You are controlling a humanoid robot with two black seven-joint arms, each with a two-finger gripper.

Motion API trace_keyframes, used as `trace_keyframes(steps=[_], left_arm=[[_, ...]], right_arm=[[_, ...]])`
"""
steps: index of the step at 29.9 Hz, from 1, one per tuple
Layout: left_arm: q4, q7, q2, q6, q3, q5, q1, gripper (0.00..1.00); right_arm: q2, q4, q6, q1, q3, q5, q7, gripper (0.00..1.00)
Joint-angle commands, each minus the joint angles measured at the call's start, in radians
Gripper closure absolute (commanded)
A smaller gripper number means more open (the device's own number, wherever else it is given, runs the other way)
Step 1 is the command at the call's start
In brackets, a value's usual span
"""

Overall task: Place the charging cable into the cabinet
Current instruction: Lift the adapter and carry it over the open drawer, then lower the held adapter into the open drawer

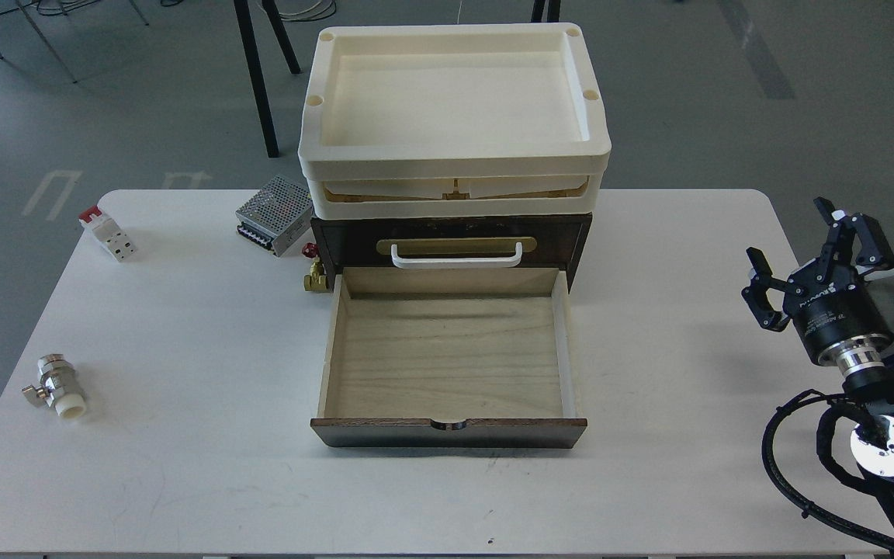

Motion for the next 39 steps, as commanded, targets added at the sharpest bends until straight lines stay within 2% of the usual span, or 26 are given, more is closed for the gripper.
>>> trace_keyframes(steps=[1, 6, 12, 15, 22, 32, 39], left_arm=[[-0.196, 0.0, -0.01, 0.0, -0.004, 0.128, 0.0, 0.96], [-0.357, 0.0, -0.064, 0.0, 0.011, 0.247, 0.018, 0.96], [-0.356, 0.0, -0.211, 0.0, 0.017, 0.404, 0.141, 0.96], [-0.346, 0.0, -0.282, 0.0, 0.017, 0.491, 0.245, 0.96], [-0.244, 0.0, -0.392, 0.0, 0.011, 0.607, 0.408, 0.96], [-0.075, 0.0, -0.466, 0.024, 0.019, 0.605, 0.501, 0.95], [-0.055, 0.0, -0.489, 0.081, 0.007, 0.59, 0.567, 0.95]], right_arm=[[0.0, -0.002, 0.001, 0.0, 0.001, 0.0, 0.0, 0.01], [0.0, -0.002, 0.001, 0.001, 0.001, 0.0, 0.0, 0.01], [0.0, 0.0, 0.001, 0.001, 0.003, 0.0, 0.0, 0.01], [0.0, 0.0, 0.001, 0.001, 0.003, 0.0, 0.0, 0.01], [0.0, 0.0, -0.001, 0.0, 0.003, 0.0, 0.0, 0.01], [0.0, 0.0, 0.001, 0.0, 0.004, 0.0, 0.0, 0.01], [0.0, 0.0, 0.001, 0.0, 0.004, 0.0, 0.0, 0.01]])
